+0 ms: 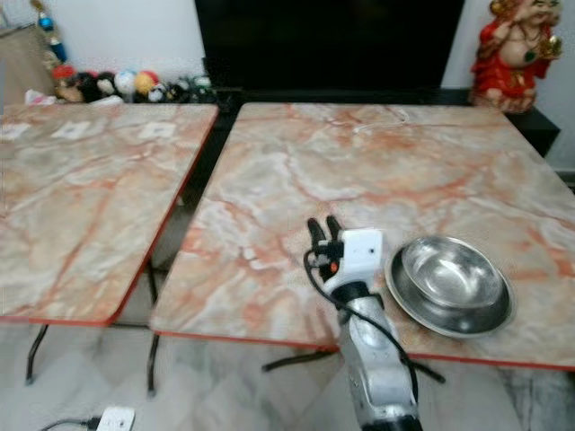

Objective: Setting the table

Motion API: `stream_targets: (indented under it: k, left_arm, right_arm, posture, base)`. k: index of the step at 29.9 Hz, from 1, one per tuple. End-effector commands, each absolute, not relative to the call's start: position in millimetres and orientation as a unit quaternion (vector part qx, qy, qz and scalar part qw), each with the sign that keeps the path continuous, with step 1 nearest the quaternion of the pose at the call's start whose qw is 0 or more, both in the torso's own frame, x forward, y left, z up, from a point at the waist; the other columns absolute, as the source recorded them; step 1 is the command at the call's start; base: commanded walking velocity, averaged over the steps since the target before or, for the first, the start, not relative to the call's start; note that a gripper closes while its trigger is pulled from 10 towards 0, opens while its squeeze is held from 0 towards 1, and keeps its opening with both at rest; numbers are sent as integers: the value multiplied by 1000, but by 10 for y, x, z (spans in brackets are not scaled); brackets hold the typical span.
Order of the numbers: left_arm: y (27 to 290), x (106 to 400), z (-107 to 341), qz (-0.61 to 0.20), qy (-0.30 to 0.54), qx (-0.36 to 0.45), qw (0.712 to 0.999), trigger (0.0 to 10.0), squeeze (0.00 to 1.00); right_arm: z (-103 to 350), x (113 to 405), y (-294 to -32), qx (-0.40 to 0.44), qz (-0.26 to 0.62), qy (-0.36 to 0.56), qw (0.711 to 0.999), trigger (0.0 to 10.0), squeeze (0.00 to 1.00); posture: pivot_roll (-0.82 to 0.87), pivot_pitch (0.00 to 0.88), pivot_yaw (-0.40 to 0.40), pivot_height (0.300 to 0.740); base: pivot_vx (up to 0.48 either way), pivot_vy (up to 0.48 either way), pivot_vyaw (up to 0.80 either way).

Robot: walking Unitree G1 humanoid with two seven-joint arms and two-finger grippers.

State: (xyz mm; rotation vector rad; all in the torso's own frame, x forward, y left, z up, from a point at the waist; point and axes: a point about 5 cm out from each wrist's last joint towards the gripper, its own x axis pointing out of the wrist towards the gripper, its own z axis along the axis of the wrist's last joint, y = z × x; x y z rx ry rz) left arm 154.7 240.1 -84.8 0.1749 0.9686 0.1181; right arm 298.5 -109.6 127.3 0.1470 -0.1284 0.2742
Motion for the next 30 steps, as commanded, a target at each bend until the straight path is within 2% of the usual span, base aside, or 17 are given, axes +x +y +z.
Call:
stream_targets:
  k: [1,30]
  left_arm:
    - [2425,1514,-856,65,469,83,877,10000,0]
    - [2423,1542,-845,69,465,74,880,10000,0]
  right_arm:
    - [1297,3025,-1085,73,137,-67,986,10000,0]
    - [1312,3113,-1080,80,100,-61,990,10000,0]
  posture:
    - [-109,0,45,740]
    - [-114,0,43,740]
  base:
    - [0,480,0]
    - [0,480,0]
